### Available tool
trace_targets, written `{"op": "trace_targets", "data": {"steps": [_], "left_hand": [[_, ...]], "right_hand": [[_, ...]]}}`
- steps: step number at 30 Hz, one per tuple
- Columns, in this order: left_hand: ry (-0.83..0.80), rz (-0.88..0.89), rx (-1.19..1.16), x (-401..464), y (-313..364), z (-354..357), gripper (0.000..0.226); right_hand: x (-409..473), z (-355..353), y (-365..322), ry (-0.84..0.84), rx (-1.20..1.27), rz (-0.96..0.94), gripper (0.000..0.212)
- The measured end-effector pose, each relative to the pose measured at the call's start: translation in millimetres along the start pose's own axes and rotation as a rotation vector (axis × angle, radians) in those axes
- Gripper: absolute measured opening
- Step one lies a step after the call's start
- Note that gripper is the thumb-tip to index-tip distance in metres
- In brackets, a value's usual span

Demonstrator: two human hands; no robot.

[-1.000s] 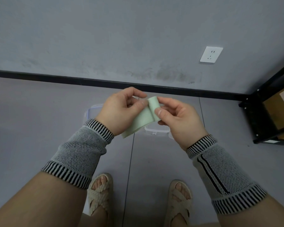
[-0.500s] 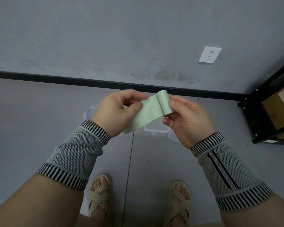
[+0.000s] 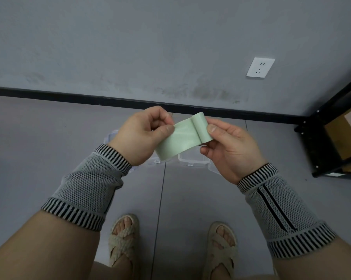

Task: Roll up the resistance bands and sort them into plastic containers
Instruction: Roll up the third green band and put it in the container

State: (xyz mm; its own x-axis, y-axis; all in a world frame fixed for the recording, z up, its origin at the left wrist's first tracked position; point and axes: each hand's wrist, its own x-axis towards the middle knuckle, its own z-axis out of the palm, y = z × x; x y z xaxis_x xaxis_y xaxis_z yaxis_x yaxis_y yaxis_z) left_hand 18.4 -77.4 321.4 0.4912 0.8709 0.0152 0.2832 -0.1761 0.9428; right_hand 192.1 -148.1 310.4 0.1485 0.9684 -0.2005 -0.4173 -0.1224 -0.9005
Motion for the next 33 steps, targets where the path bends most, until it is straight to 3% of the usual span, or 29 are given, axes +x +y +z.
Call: {"op": "trace_targets", "data": {"steps": [6, 14, 21, 26, 33], "left_hand": [[0.050, 0.003, -0.020, -1, 3, -1, 0.016], [0.081, -0.013, -0.064, -2, 7, 4, 0.014], [0.086, -0.013, -0.074, -1, 9, 7, 0.016], [0.090, -0.036, -0.070, 0, 6, 5, 0.015], [0.083, -0.027, -0.086, 0, 9, 8, 0.016]], "right_hand": [[0, -1, 3, 0.018, -0.161, -0.072, 0.023], [0, 8, 9, 0.086, -0.308, -0.117, 0.023], [-1, 10, 8, 0.127, -0.268, -0.080, 0.014], [0, 8, 5, 0.136, -0.053, 0.033, 0.011], [0, 15, 9, 0.134, -0.181, -0.030, 0.014]]}}
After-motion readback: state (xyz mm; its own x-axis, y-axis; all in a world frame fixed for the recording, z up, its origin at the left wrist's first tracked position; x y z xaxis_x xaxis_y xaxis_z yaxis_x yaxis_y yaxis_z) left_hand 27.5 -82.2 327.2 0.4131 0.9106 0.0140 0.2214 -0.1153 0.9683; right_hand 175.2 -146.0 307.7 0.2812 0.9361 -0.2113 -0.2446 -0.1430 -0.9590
